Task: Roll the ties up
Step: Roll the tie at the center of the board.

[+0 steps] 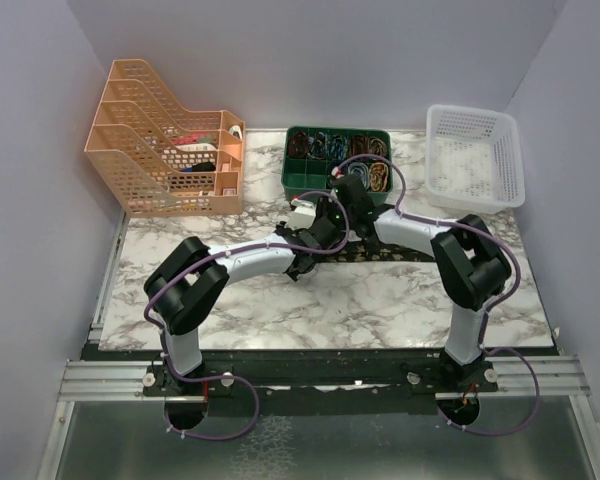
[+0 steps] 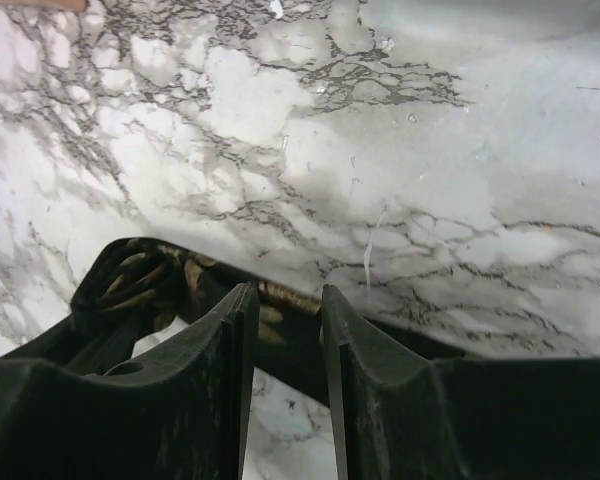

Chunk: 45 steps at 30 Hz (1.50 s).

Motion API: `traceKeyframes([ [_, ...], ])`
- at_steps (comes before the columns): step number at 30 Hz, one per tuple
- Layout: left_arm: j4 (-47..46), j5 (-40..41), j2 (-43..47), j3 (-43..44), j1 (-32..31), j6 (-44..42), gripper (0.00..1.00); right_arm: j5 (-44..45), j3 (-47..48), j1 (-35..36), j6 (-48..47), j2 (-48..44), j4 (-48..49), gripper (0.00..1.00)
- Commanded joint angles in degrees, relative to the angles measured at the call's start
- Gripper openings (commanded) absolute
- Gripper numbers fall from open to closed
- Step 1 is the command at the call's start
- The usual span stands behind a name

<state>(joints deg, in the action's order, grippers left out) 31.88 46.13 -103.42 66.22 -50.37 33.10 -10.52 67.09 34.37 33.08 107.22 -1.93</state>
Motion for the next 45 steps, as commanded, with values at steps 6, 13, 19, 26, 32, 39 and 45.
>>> traceKeyframes([
  [6,0.7,1.8,0.4,0.4,-0.3,-1.3,0.09,-9.9,-0.3,-0.2,-2.5,4.8,1.4,0.35],
  [13,0.7,2.0,0.0,1.3,-0.3,-1.8,0.09,-11.2,-3.4,-0.2,-2.8,3.6,1.1,0.34],
  [19,0.6,1.2,-0.2,1.1,-0.3,-1.9,0.09,-11.2,-6.7,-0.3,0.0,1.4,4.7,0.31],
  [26,-1.0,-0.3,0.8,-1.0,-0.3,-3.9,0.1,-6.2,-8.1,-1.7,4.6,-0.9,6.4,0.37],
  [32,-6.7,-5.4,3.9,-4.5,-0.5,-8.2,0.13,-8.4,-9.1,-4.8,5.8,-2.6,8.2,0.38],
  [39,-8.2,-7.5,3.5,-4.5,-0.5,-9.9,0.19,-8.6,-10.8,-6.2,5.3,-5.8,7.2,0.38],
  [45,-10.4,-11.9,3.7,-5.9,-0.6,-12.2,0.25,-4.2,-14.1,-7.5,4.4,-9.8,5.6,0.4],
])
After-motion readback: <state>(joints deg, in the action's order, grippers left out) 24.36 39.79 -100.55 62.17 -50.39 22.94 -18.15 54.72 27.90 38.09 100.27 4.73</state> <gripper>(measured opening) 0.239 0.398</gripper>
